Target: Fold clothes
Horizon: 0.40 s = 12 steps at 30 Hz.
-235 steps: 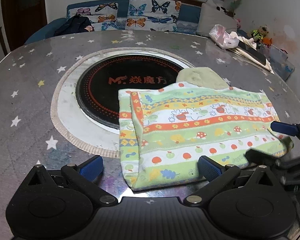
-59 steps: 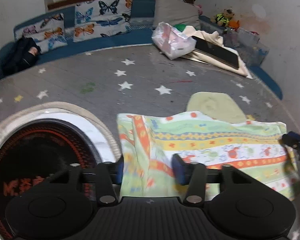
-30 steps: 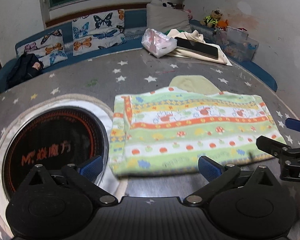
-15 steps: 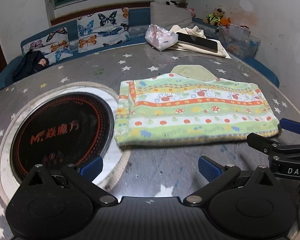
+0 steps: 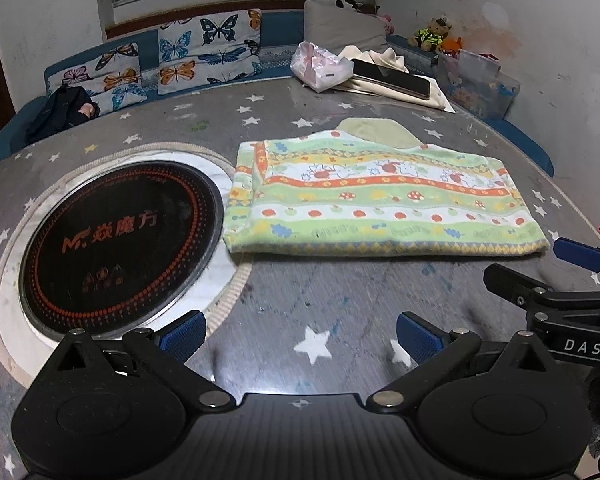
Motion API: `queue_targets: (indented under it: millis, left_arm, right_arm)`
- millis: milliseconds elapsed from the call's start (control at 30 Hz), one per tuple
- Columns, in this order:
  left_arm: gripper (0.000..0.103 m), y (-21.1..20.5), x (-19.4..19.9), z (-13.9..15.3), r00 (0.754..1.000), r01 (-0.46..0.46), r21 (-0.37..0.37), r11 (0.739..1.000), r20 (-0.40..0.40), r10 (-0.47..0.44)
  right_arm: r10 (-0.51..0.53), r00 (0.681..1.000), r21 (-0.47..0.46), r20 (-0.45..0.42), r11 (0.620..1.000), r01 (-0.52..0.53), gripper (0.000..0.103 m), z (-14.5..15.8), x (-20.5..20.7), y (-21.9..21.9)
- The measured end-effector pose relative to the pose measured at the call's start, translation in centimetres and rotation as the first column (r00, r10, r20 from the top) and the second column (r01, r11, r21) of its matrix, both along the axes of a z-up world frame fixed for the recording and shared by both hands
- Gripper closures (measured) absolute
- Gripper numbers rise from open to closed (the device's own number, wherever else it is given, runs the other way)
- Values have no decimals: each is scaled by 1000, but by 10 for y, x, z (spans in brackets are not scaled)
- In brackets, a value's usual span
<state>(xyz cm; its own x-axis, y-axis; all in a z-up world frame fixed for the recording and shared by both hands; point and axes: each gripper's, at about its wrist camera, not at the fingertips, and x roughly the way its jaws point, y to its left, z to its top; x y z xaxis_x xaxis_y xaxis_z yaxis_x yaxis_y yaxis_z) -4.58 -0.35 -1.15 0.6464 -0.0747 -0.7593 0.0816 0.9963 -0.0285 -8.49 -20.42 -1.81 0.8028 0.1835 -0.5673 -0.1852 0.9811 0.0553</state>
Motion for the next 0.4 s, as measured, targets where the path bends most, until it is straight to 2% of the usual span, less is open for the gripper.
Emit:
queue_targets:
  millis: [400]
  left_arm:
    - [0,-2,-16,-10,1000,-9,-8,1000,-29,9]
  right_arm:
    - [7,1000,30,-21,1000,-7,0,-5,-13,1]
